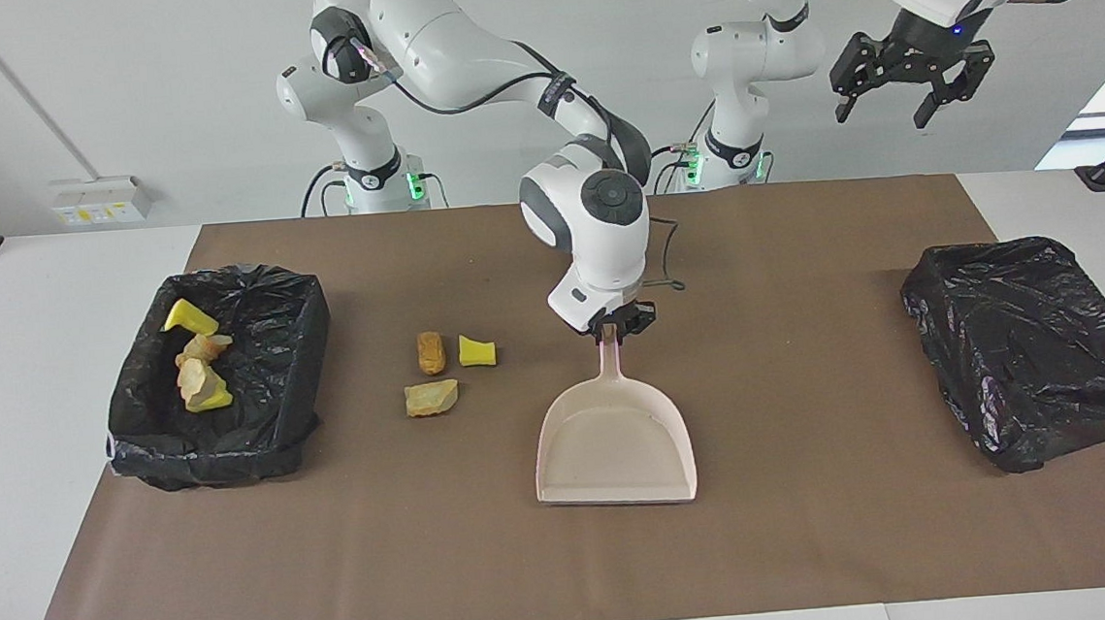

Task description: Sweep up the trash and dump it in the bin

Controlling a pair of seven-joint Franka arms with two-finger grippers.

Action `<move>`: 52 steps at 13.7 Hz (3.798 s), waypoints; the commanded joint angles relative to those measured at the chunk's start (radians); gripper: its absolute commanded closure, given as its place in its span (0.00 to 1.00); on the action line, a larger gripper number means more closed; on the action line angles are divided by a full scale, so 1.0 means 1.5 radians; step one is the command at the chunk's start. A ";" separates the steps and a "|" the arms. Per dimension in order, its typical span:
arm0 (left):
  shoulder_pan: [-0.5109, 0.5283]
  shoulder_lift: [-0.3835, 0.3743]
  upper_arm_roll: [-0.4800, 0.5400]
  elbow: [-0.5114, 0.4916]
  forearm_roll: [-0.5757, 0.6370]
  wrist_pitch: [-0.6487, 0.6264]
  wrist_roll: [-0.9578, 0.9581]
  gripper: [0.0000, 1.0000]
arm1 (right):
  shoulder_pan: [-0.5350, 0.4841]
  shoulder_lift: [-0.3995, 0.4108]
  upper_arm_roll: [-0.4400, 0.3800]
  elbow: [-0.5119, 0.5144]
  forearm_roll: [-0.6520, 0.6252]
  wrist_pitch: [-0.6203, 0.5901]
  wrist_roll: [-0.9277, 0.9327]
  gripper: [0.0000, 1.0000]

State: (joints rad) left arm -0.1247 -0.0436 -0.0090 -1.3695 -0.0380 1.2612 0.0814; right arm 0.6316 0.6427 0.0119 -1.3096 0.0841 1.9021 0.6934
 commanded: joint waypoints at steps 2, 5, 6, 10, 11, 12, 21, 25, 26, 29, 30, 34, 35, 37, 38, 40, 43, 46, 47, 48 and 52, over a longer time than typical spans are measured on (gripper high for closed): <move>0.006 -0.018 -0.002 -0.022 -0.006 0.002 0.005 0.00 | -0.008 0.004 0.001 0.001 0.006 0.012 -0.031 0.42; 0.005 -0.019 -0.002 -0.022 -0.006 -0.002 0.004 0.00 | -0.002 -0.008 0.000 0.003 0.011 -0.009 -0.037 0.00; 0.005 -0.018 -0.002 -0.022 -0.006 0.005 0.004 0.00 | -0.008 -0.034 0.001 0.002 0.010 -0.039 -0.038 0.00; 0.002 -0.010 -0.002 -0.022 -0.006 0.054 0.005 0.00 | -0.030 -0.166 0.000 -0.053 0.047 -0.225 -0.069 0.00; -0.001 -0.006 -0.003 -0.023 -0.006 0.069 0.005 0.00 | -0.031 -0.201 0.000 -0.084 0.060 -0.244 -0.073 0.00; -0.003 0.001 -0.003 -0.023 -0.006 0.083 0.004 0.00 | -0.023 -0.243 0.000 -0.124 0.061 -0.248 -0.067 0.00; -0.118 0.100 -0.009 -0.105 -0.006 0.297 -0.081 0.00 | 0.135 -0.489 0.001 -0.594 0.166 0.044 0.044 0.00; -0.185 0.180 -0.009 -0.113 -0.004 0.399 -0.184 0.00 | 0.201 -0.478 0.002 -0.658 0.169 0.133 0.093 0.00; -0.208 0.203 -0.008 -0.112 -0.001 0.409 -0.190 0.00 | 0.220 -0.464 0.002 -0.668 0.170 0.165 0.111 0.00; -0.250 0.263 -0.009 -0.120 0.033 0.486 -0.268 0.00 | 0.241 -0.443 0.002 -0.671 0.171 0.192 0.137 0.00; -0.265 0.278 -0.009 -0.124 0.034 0.504 -0.285 0.00 | 0.242 -0.446 0.002 -0.679 0.171 0.188 0.139 0.00; -0.284 0.286 -0.009 -0.194 0.035 0.590 -0.322 0.00 | 0.261 -0.446 0.006 -0.700 0.186 0.205 0.164 0.13; -0.291 0.299 -0.009 -0.199 0.035 0.601 -0.340 0.00 | 0.262 -0.448 0.006 -0.706 0.193 0.215 0.164 0.28; -0.312 0.330 -0.008 -0.198 0.039 0.619 -0.375 0.00 | 0.270 -0.443 0.006 -0.709 0.196 0.232 0.167 0.70; -0.312 0.336 -0.008 -0.198 0.042 0.634 -0.387 0.00 | 0.271 -0.442 0.005 -0.707 0.196 0.231 0.169 0.95; -0.311 0.338 -0.008 -0.198 0.044 0.635 -0.388 0.00 | 0.269 -0.433 0.005 -0.699 0.196 0.227 0.178 1.00; -0.310 0.341 -0.007 -0.195 0.045 0.637 -0.392 0.44 | 0.259 -0.414 0.001 -0.664 0.189 0.210 0.172 1.00; -0.310 0.341 -0.008 -0.191 0.078 0.637 -0.389 0.87 | 0.211 -0.460 -0.003 -0.642 0.147 0.094 0.170 1.00; -0.309 0.339 -0.008 -0.191 0.101 0.634 -0.385 0.95 | 0.186 -0.490 -0.003 -0.642 0.121 0.053 0.169 1.00; -0.307 0.338 -0.008 -0.189 0.110 0.630 -0.382 1.00 | 0.163 -0.519 -0.003 -0.642 0.096 0.007 0.168 1.00; -0.292 0.287 -0.003 -0.195 0.111 0.539 -0.189 1.00 | 0.062 -0.575 -0.002 -0.611 -0.032 -0.165 0.066 1.00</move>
State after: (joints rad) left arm -0.5762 0.4501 -0.0216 -1.6511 0.1109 2.1576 -0.3575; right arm 0.7871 -0.1906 0.0001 -2.2365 0.1163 1.7285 0.8756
